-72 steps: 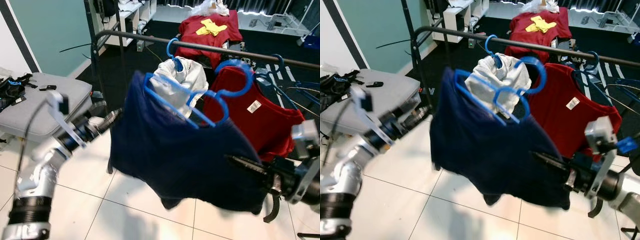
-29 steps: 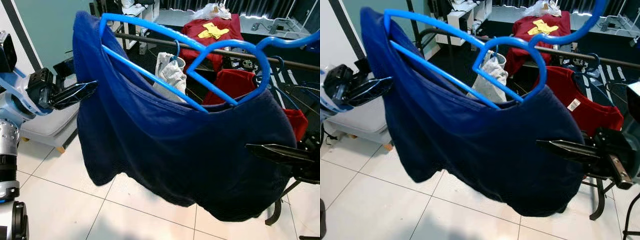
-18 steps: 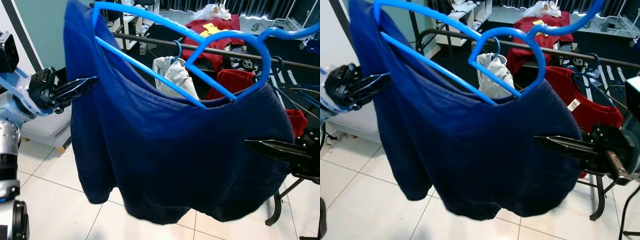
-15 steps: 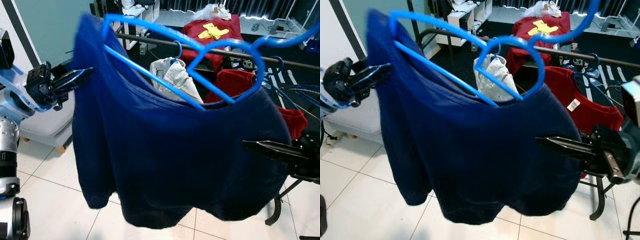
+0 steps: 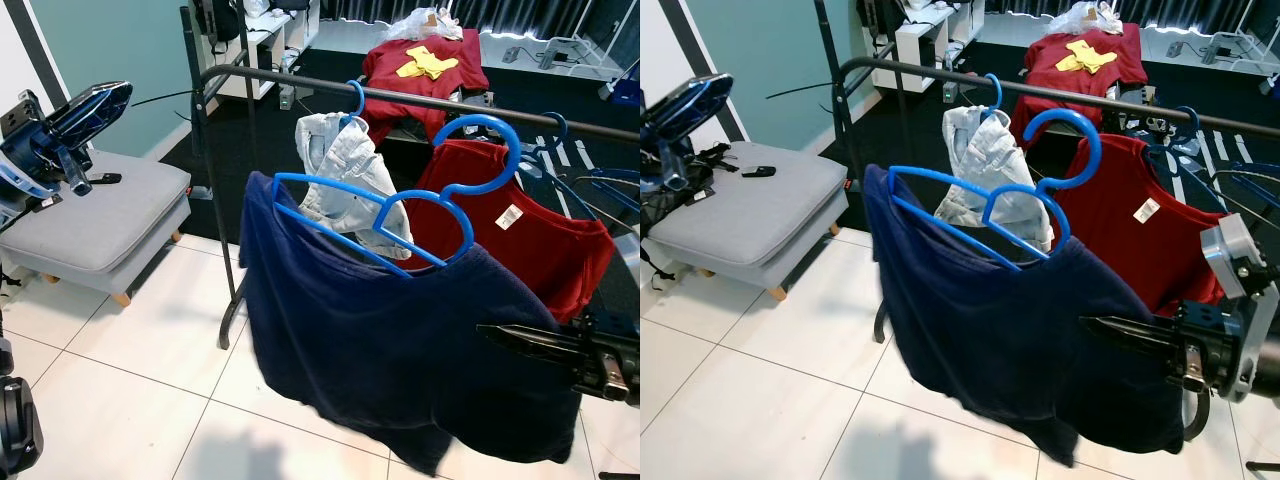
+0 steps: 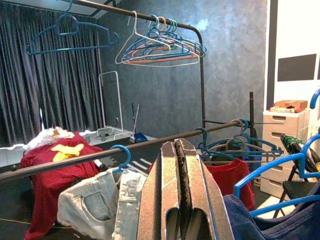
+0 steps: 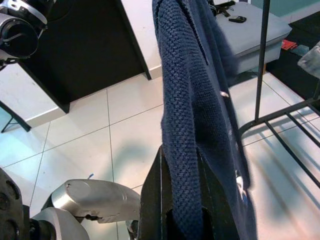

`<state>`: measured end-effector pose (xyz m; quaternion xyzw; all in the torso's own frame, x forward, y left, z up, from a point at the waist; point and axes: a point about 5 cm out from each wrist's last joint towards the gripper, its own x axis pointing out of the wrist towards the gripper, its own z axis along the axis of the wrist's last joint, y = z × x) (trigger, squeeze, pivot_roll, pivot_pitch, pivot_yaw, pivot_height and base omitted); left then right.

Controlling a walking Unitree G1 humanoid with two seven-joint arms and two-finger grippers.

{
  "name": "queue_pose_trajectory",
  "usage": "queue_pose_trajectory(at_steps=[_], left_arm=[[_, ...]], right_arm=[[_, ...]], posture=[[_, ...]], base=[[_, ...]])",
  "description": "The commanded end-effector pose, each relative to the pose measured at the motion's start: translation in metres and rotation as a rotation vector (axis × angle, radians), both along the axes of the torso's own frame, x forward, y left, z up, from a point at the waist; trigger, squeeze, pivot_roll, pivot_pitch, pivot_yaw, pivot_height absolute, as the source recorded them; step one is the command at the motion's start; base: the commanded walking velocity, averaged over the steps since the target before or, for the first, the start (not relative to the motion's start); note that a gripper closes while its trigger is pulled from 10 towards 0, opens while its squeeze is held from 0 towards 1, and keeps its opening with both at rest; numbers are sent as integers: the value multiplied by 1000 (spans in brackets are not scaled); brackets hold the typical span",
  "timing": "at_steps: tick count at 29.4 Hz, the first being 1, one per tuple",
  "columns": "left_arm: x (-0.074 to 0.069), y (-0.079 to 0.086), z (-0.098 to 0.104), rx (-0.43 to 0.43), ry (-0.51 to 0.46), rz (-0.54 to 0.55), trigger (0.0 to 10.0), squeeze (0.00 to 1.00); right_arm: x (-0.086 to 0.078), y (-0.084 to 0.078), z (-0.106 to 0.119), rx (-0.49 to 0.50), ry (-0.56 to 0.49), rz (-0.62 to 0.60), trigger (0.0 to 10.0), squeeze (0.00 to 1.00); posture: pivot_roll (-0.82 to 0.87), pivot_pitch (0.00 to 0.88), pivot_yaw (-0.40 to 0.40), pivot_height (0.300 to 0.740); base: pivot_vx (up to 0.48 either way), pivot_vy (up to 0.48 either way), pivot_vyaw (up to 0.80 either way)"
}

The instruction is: Hang hanger

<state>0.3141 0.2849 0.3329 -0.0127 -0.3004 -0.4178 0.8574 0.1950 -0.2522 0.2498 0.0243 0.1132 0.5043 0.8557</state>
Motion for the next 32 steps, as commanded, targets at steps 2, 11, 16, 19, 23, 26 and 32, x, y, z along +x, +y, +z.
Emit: queue_pose_trajectory(at_steps=[2,11,16,19,23,26,32], left_arm=[[1,-1,0,4,-1,4,902,0],[17,-42,-53,44,199,-128,10000,1000],[17,-46,-53,62,178,-148,10000,1000],[17,-47,-52,65,168,-163,10000,1000],[12,-47,-48,65,135,-210,10000,1000],[9,-46,-45,67,121,-230,10000,1000],[1,-41,-41,100,80,-231,10000,1000]], right_arm=[[-1,5,9,10,-51,32,0,0],[-10,21,51,258,-216,220,0,0],[-10,24,48,246,-208,229,0,0],[-10,25,47,245,-207,231,0,0],[-9,26,45,243,-205,234,0,0],[-8,27,45,245,-202,233,0,0],[-8,25,45,245,-184,216,0,0]], posture=[[-46,78,2,740],[-46,77,1,740],[-45,75,4,740],[-42,72,5,740],[-42,68,4,740],[-42,68,4,740],[-43,68,3,740]], base=[[0,0,0],[0,0,0],[0,0,0],[0,0,0],[0,0,0],[0,0,0],[0,0,0]])
